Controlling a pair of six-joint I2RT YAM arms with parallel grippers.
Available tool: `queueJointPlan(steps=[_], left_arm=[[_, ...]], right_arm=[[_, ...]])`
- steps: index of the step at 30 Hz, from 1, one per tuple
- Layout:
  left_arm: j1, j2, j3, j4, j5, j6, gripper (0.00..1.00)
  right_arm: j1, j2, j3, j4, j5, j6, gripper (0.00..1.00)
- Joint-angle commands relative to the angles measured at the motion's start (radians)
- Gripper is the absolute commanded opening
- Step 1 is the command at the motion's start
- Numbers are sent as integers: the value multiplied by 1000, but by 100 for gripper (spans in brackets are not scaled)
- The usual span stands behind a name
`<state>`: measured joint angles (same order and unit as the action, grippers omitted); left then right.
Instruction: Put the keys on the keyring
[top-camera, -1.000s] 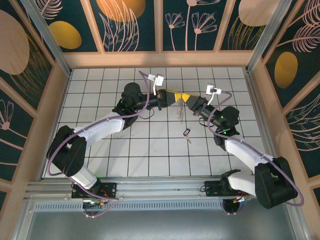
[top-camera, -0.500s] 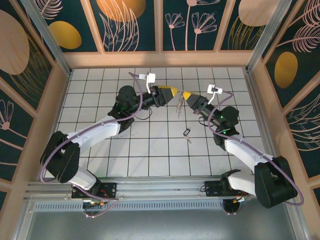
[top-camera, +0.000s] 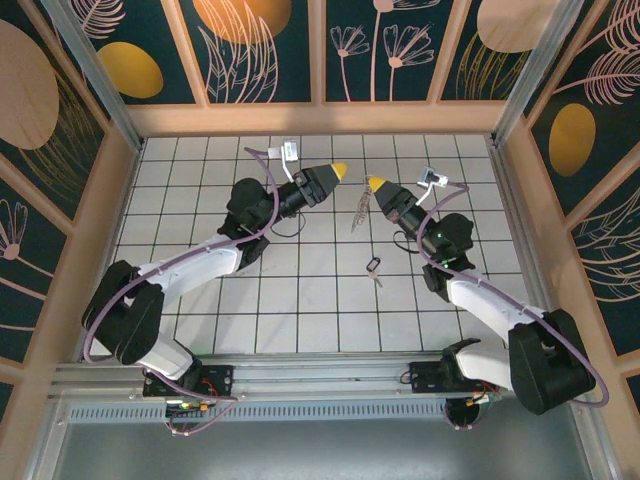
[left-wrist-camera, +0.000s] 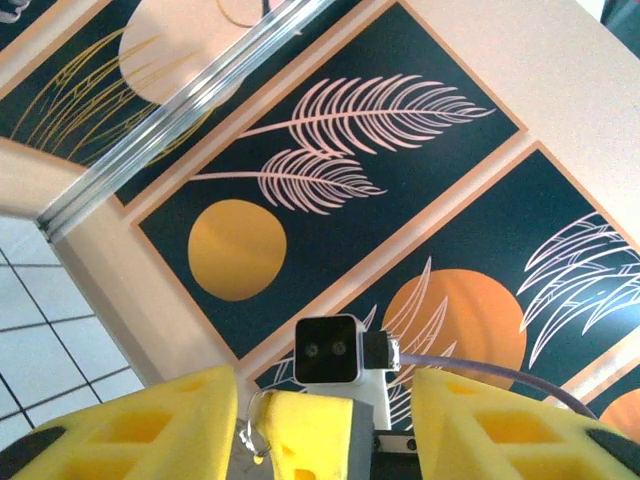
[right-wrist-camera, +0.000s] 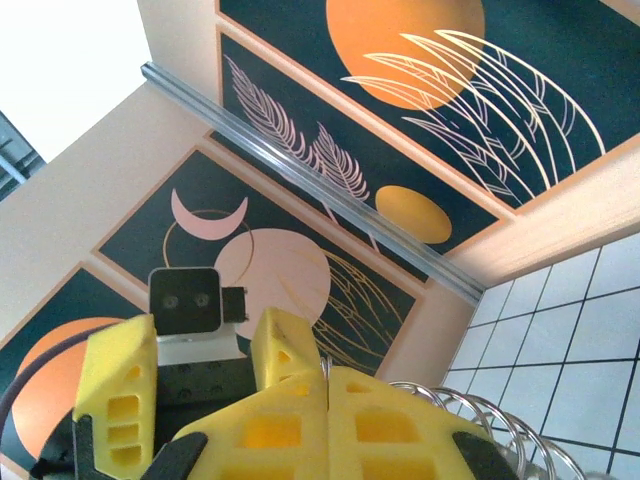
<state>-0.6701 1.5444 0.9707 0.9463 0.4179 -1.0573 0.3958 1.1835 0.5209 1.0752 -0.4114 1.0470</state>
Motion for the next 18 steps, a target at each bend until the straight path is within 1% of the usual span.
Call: queueJointPlan(steps=[1, 18], left_arm=[[-10, 27, -17, 73, 11, -36, 47], [-23, 80, -13, 114, 25, -52, 46]], right_arm=[[13, 13, 42, 83, 28, 16, 0], [43, 56, 71, 104, 27, 13, 0]])
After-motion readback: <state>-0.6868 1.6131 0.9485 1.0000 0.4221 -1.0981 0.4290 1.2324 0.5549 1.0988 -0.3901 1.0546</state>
